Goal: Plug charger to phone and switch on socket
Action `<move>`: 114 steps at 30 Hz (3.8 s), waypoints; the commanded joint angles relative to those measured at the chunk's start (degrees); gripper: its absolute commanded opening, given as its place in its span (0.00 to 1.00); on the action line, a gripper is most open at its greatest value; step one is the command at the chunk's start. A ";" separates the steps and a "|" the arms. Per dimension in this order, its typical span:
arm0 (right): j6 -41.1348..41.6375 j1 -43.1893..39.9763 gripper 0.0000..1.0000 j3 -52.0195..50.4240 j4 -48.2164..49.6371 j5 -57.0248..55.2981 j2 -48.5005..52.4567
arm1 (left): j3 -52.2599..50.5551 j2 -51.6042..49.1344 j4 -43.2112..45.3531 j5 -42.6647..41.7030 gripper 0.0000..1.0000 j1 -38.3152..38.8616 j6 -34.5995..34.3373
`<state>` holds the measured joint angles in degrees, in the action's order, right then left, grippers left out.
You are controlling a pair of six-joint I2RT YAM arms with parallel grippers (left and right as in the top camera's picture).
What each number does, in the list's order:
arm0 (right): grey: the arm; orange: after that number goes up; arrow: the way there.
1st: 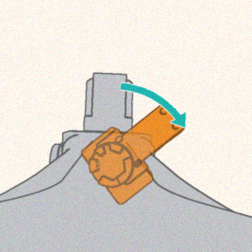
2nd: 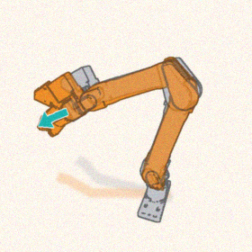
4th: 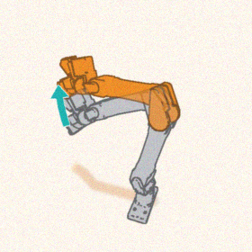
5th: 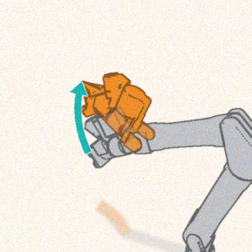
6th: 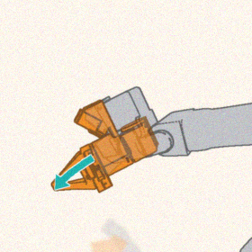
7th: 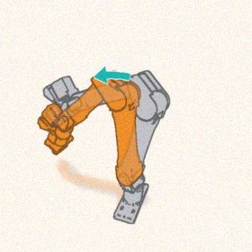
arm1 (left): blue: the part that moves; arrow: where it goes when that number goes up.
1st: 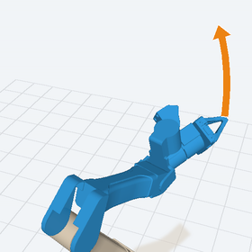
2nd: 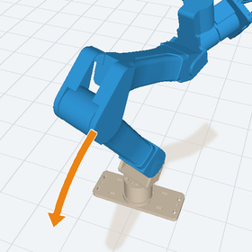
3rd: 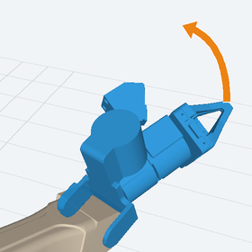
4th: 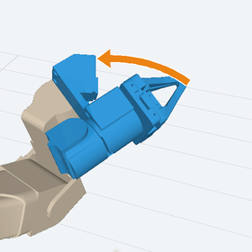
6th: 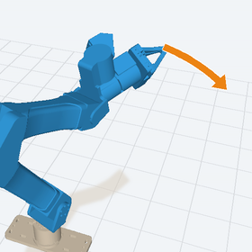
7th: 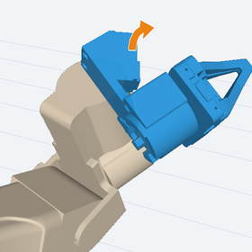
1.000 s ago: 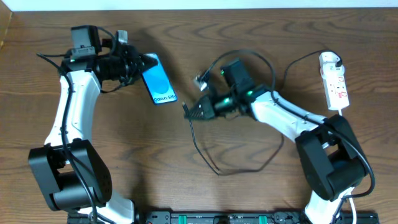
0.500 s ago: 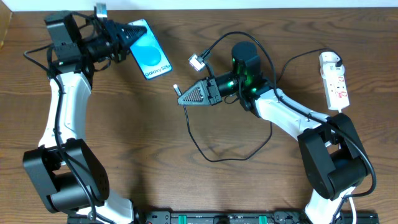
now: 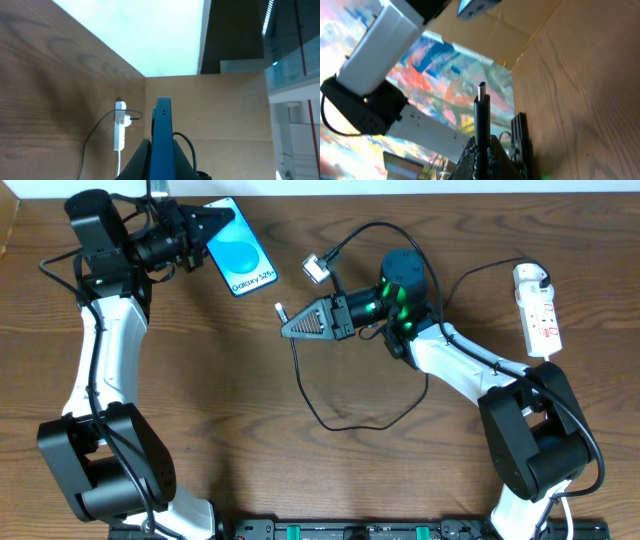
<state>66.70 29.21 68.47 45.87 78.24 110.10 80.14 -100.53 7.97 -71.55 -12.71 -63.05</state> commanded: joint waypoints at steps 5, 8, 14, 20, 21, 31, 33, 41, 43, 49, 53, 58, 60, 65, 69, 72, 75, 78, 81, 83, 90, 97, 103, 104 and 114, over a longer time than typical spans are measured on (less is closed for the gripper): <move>8.46 0.63 0.01 0.33 7.08 -5.07 0.15 | 0.70 0.07 9.11 -3.15 0.07 -0.07 -6.49; 10.88 1.11 0.01 0.33 12.66 -5.42 0.15 | 0.70 0.07 11.32 -3.72 0.08 -0.07 -7.39; 13.44 2.21 0.01 0.33 19.61 -5.77 0.15 | 0.70 0.07 12.63 -3.93 0.08 -0.07 -11.45; 13.42 2.78 0.01 0.33 20.28 -5.92 0.15 | 0.70 0.07 20.20 -4.00 0.07 -0.07 -18.60; 13.44 2.78 0.01 0.33 20.72 -5.95 0.15 | 0.70 0.07 21.70 -4.13 0.07 -0.07 -19.71; 13.62 2.78 0.01 0.33 22.64 -7.89 0.15 | 0.70 0.07 28.81 -5.60 0.07 0.57 -24.70; 13.64 2.78 0.01 0.33 23.32 -7.87 0.15 | 0.70 0.07 28.85 -5.64 0.08 1.22 -24.46; 13.66 2.78 0.01 0.33 25.16 -7.54 0.15 | 0.70 0.07 29.05 -5.62 0.07 2.51 -21.46; 13.62 2.78 0.01 0.33 25.40 -7.56 0.15 | 0.70 0.07 29.05 -5.62 0.07 2.51 -21.46; 13.40 2.71 0.01 0.33 25.57 -7.85 0.15 | 0.70 0.07 29.05 -5.88 0.08 2.51 -21.03; 13.42 2.71 0.01 0.33 26.25 -8.44 0.15 | 0.70 0.07 29.03 -6.47 0.07 2.58 -20.57; 13.40 2.71 0.01 0.33 26.21 -8.94 0.15 | 0.70 0.07 29.05 -7.78 0.07 2.95 -20.55; 13.40 2.64 0.01 0.33 26.21 -9.22 0.15 | 0.70 0.07 29.03 -7.98 0.08 3.13 -20.48; 13.42 2.67 0.01 0.33 26.21 -9.35 0.15 | 0.70 0.07 29.05 -7.96 0.07 3.87 -20.35; 13.42 2.67 0.01 0.33 26.21 -9.35 0.15 | 0.70 0.07 29.05 -7.93 0.07 4.57 -20.13; 13.42 2.62 0.01 0.33 26.21 -9.35 0.15 | 0.70 0.07 29.03 -7.93 0.07 4.66 -20.15; 13.42 2.36 0.01 0.33 26.21 -9.35 0.15 | 0.70 0.07 29.03 -7.98 0.07 4.66 -20.17; 13.44 1.79 0.01 0.33 26.21 -9.35 0.15 | 0.70 0.07 29.03 -7.96 0.07 4.66 -20.17; 13.44 1.14 0.01 0.33 26.21 -9.33 0.15 | 0.70 0.07 29.03 -7.61 0.07 4.63 -20.20; 13.44 0.83 0.01 0.33 26.18 -9.33 0.15 | 0.70 0.07 29.03 -6.71 0.08 4.52 -20.22; 13.44 0.90 0.01 0.33 26.16 -9.33 0.15 | 0.70 0.07 29.03 -5.55 0.07 4.28 -20.61; 13.44 0.87 0.01 0.33 26.16 -9.33 0.15 | 0.70 0.07 28.98 -3.85 0.07 4.28 -20.68; 13.44 0.87 0.01 0.33 26.14 -9.57 0.15 | 0.70 0.07 28.98 -4.15 0.07 4.46 -20.65; 13.44 0.87 0.01 0.33 26.14 -9.57 0.15 | 0.70 0.07 29.00 -4.31 0.08 4.46 -20.63; 14.34 0.87 0.01 0.33 26.16 -10.27 0.15 | 0.70 0.07 29.00 -5.99 0.08 4.46 -20.63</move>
<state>80.47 30.44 68.47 71.77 69.65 110.15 80.14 -100.62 36.29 -76.36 -8.23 -83.81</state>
